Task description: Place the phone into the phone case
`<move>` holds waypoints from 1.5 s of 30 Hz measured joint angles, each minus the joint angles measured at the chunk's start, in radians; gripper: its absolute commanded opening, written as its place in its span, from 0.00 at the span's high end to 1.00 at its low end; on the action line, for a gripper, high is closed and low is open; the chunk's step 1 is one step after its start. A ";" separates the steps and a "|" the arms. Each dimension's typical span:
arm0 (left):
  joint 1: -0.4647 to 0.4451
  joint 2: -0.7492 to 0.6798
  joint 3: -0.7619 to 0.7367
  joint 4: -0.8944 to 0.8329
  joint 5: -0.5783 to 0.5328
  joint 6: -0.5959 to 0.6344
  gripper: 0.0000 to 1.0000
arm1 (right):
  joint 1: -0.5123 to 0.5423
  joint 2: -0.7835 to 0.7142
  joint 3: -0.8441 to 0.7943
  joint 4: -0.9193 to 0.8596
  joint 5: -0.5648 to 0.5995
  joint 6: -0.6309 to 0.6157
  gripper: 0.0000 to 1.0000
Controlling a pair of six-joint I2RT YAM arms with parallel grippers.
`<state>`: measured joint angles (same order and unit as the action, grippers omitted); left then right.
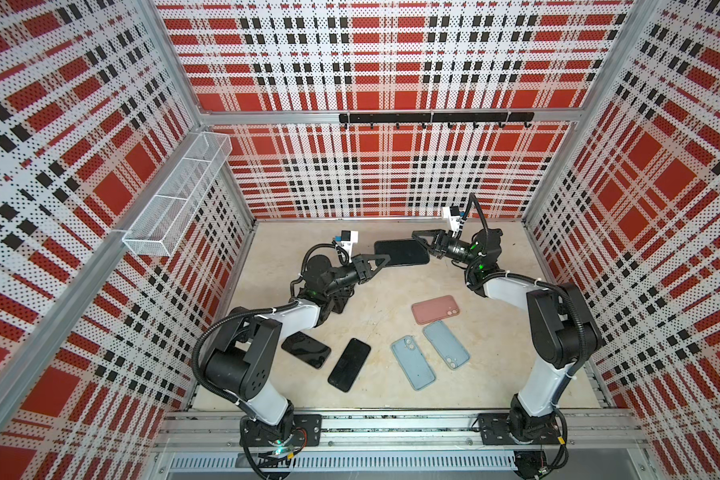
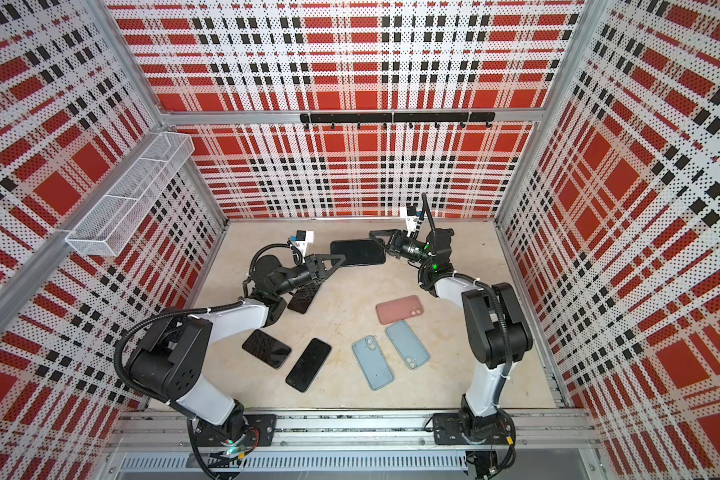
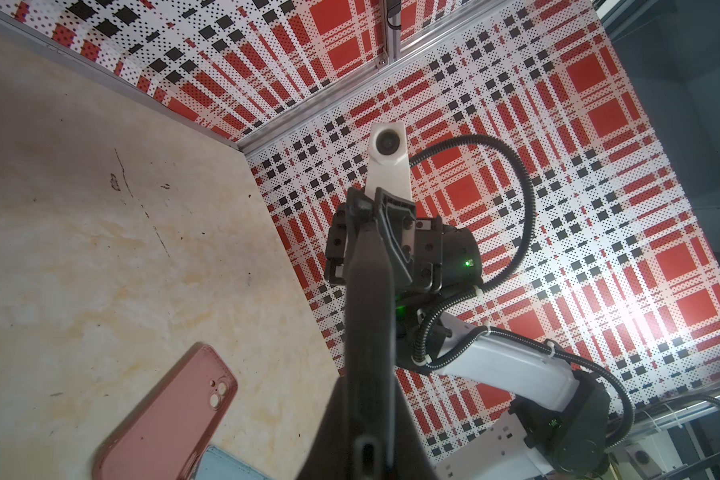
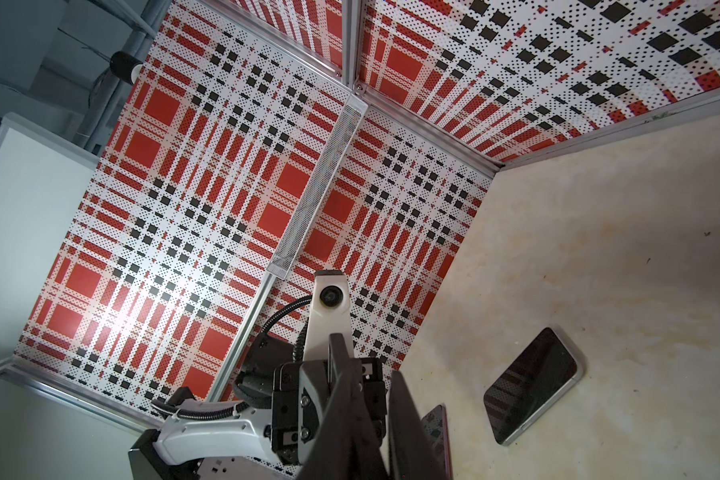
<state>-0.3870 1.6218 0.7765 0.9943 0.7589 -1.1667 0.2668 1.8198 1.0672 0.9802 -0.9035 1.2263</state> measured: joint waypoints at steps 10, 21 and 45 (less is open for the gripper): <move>0.000 0.000 0.000 -0.006 -0.016 -0.008 0.94 | 0.000 -0.004 -0.001 -0.040 0.021 -0.051 0.39; -0.003 0.001 0.002 0.129 -0.166 -0.118 0.94 | 0.011 -0.080 -0.122 0.011 0.094 -0.018 0.34; -0.046 0.025 0.020 0.128 -0.185 -0.117 0.82 | 0.048 -0.073 -0.096 0.087 0.092 0.056 0.92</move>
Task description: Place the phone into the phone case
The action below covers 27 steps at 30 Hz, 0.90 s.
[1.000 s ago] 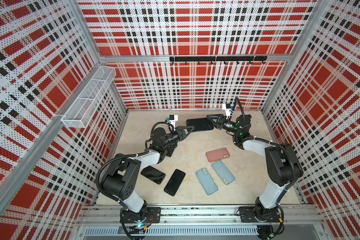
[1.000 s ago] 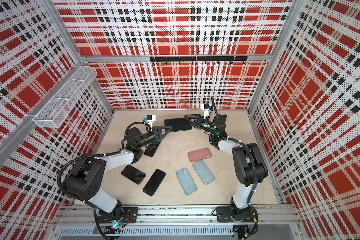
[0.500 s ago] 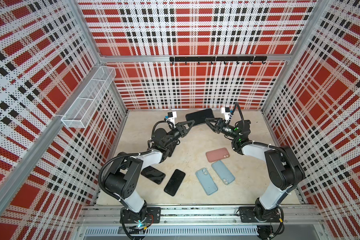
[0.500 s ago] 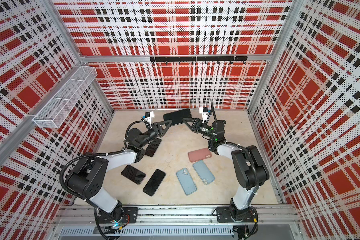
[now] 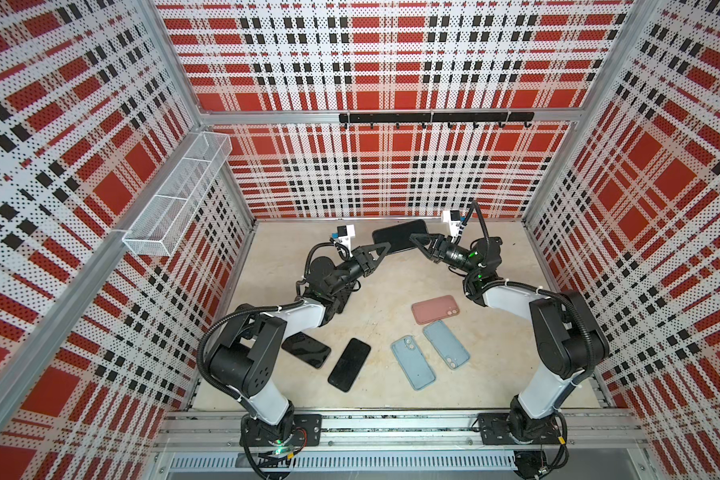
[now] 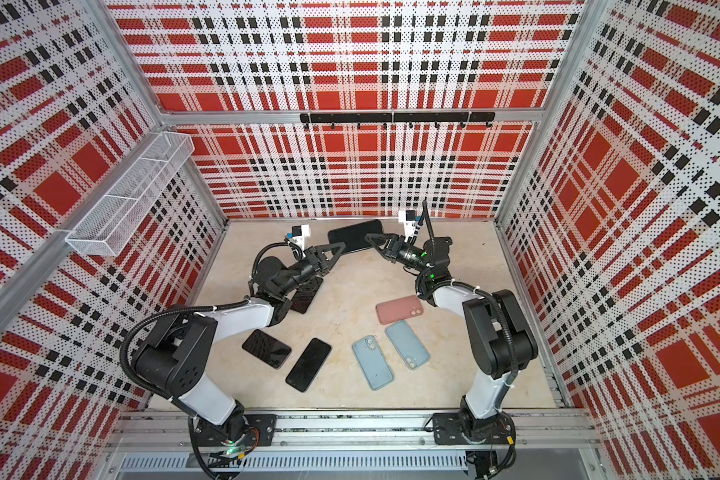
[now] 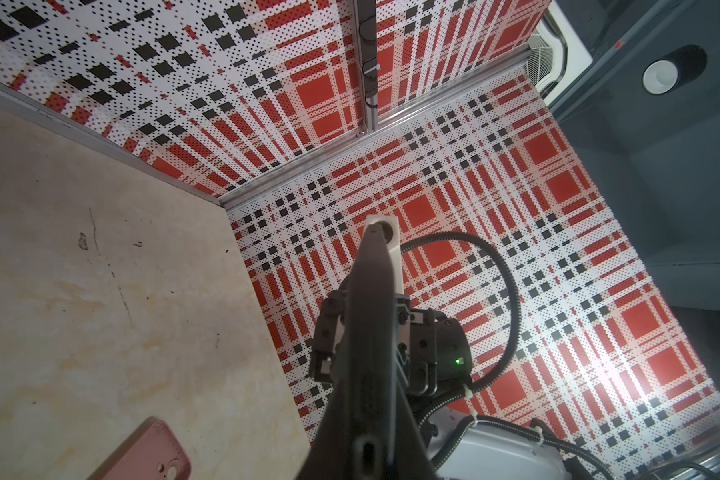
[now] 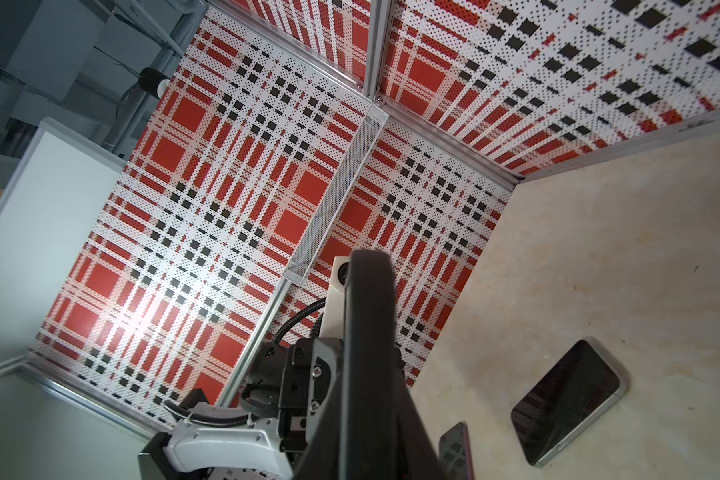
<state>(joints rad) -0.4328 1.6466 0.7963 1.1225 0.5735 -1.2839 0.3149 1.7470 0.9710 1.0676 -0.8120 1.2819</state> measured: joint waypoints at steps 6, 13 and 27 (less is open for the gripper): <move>0.003 -0.054 -0.013 -0.085 0.003 0.053 0.77 | 0.003 -0.002 0.002 -0.016 -0.019 -0.006 0.97; 0.026 -0.126 -0.031 -0.151 0.026 0.096 0.93 | 0.014 -0.006 0.003 0.018 -0.045 0.034 0.87; 0.094 -0.224 -0.045 -0.198 0.131 0.129 0.98 | -0.003 -0.002 0.085 0.040 -0.232 0.038 0.70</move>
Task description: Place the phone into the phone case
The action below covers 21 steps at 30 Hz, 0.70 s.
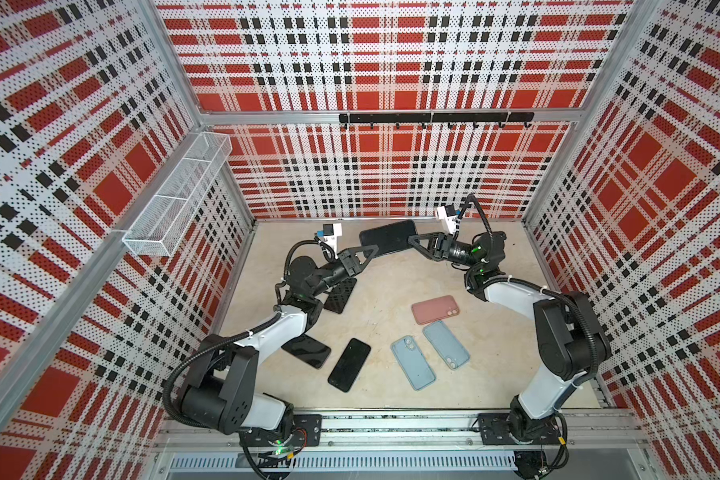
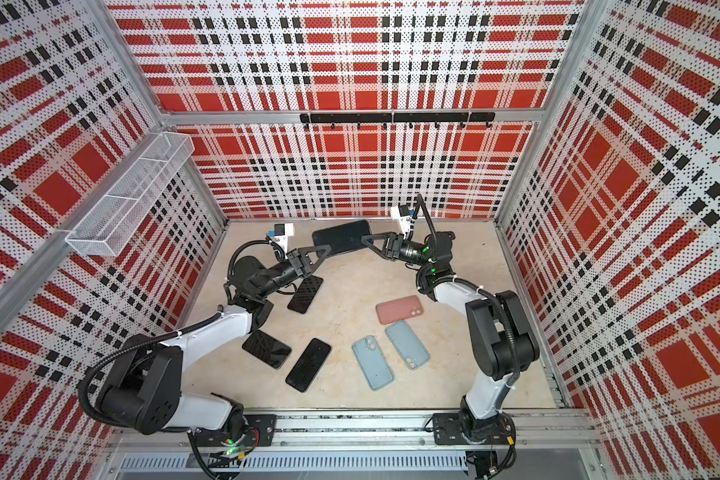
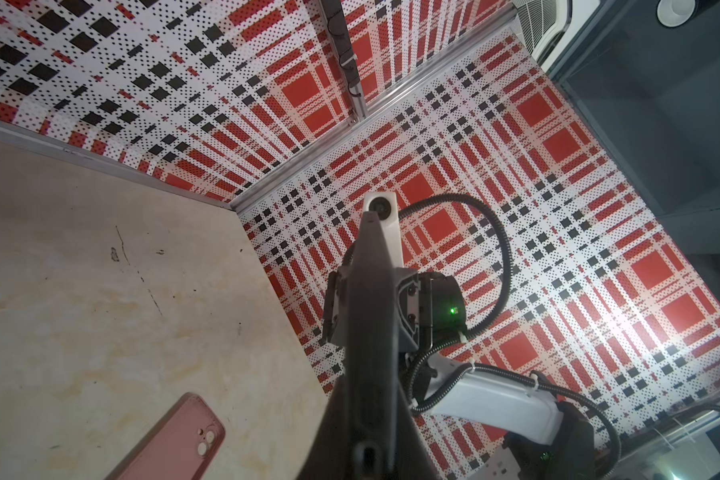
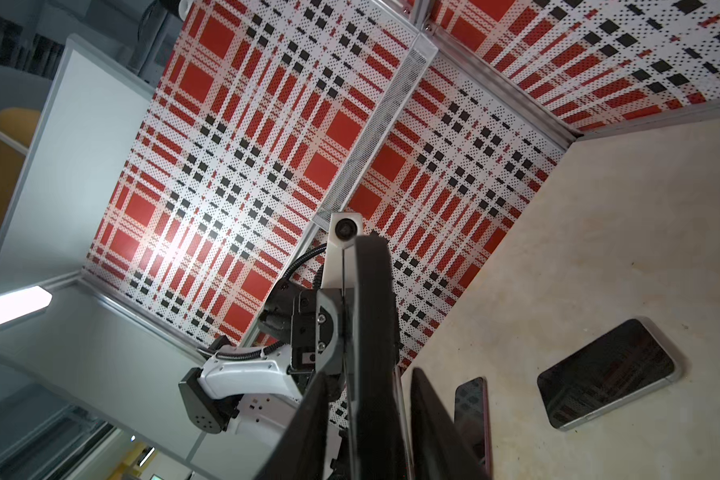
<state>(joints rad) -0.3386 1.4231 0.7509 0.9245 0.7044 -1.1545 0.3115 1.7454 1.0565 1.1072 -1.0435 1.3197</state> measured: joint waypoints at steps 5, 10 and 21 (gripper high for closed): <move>0.011 -0.001 0.047 -0.036 0.082 -0.003 0.98 | -0.004 0.039 0.039 0.077 -0.071 0.066 0.70; 0.013 -0.001 0.069 -0.076 0.152 -0.003 0.99 | -0.011 0.041 0.047 0.056 -0.100 0.048 0.64; 0.015 -0.010 0.075 -0.207 0.261 0.040 1.00 | -0.015 0.024 0.078 -0.125 -0.129 -0.075 0.69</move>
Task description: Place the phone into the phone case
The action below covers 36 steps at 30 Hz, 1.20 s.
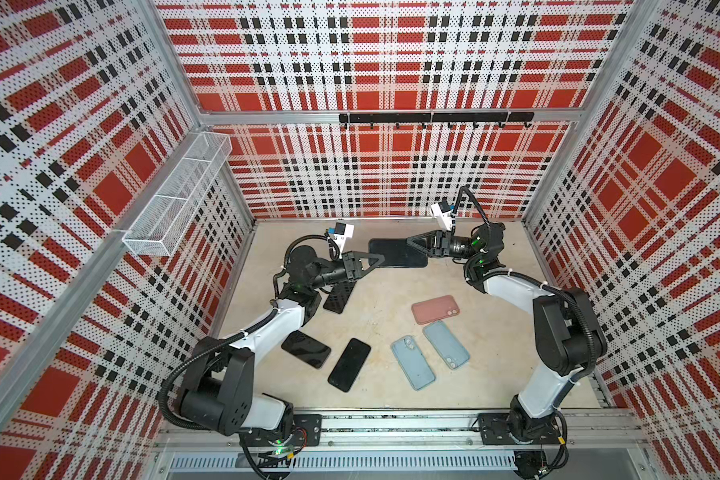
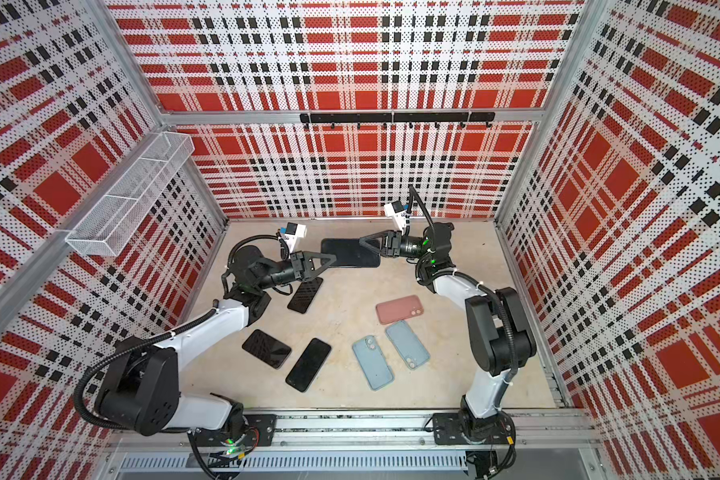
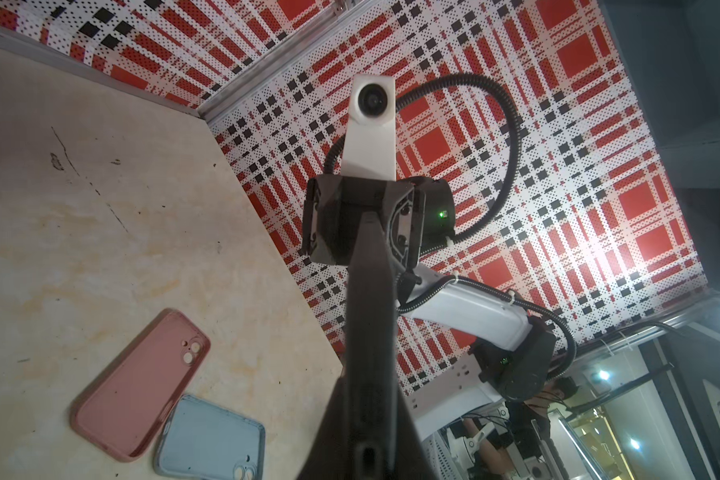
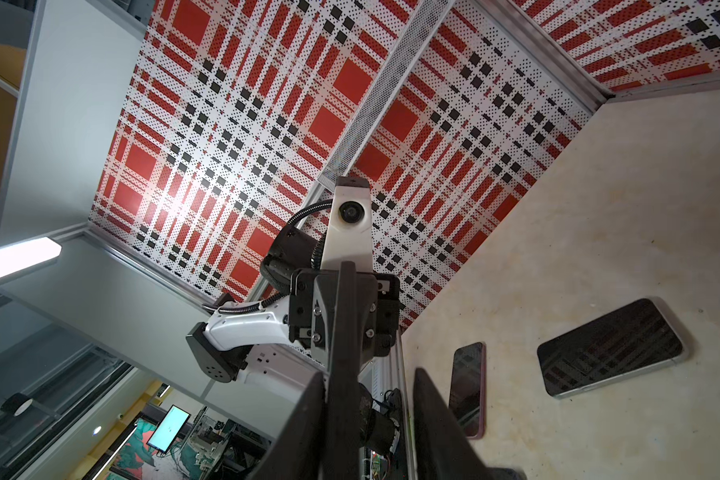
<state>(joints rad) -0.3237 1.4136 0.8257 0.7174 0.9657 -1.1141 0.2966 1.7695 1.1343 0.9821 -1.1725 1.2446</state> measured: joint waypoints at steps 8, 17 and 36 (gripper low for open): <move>0.005 -0.002 0.000 -0.045 0.005 0.021 0.91 | 0.003 0.000 0.000 -0.016 -0.010 -0.015 0.91; 0.056 -0.024 -0.001 -0.048 -0.053 0.021 0.58 | 0.010 -0.003 0.000 -0.037 -0.005 -0.021 1.00; 0.166 -0.351 -0.086 -0.500 -0.362 0.329 0.18 | 0.098 0.052 0.315 -1.017 0.487 -0.676 1.00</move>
<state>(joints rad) -0.1574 1.0626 0.7395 0.2169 0.6033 -0.7853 0.3943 1.8217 1.4498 -0.0353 -0.6857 0.5690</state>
